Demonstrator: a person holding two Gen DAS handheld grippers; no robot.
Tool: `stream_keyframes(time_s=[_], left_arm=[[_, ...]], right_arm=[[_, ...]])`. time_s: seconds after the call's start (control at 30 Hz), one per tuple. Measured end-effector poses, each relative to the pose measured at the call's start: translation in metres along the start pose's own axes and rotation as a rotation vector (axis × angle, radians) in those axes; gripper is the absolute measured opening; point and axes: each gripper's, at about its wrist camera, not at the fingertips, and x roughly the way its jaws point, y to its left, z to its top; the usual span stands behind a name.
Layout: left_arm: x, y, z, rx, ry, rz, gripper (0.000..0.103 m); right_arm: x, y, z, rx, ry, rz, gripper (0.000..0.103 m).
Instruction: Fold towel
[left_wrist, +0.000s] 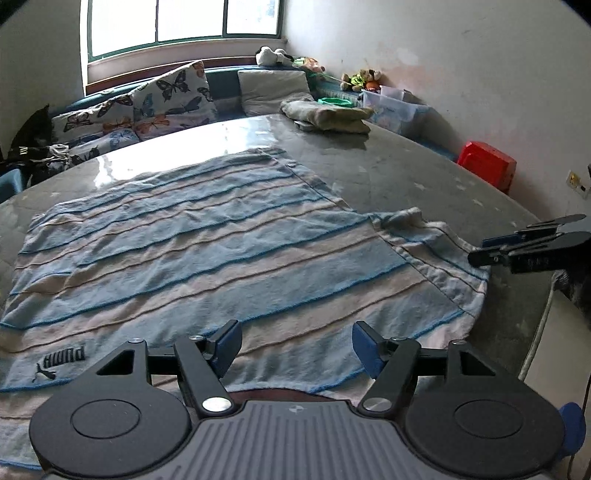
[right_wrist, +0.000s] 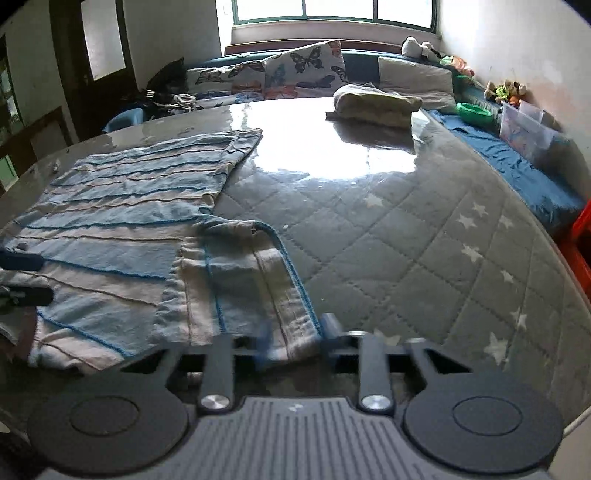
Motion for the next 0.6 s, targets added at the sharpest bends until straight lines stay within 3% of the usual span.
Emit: stream_keyframes(time_s=[0.07,0.33,0.47,0.53,0.6], left_arm=[[0.000,0.001,-0.002,-0.007,0.002,0.003,0.069],[-0.009,0.018,-0.008,-0.048,-0.007,0.040,0.071],[-0.010,0.019,-0.008,-0.052,-0.013,0.031,0.071],[-0.009,0.017,-0.008,-0.050,-0.012,0.022,0.071],[-0.007,0.015,-0.008,-0.043,-0.009,0.015,0.072]], right_arm=[[-0.005,0.002,0.003,0.012,-0.023,0.006,0.004],[-0.039,0.027,0.025,-0.026,-0.162,0.078,0.003],[-0.033,0.020,0.024,0.001,-0.129,0.054,0.005],[-0.026,0.016,0.018,0.014,-0.099,0.034,0.012],[-0.021,0.013,0.012,0.012,-0.084,-0.007,0.041]])
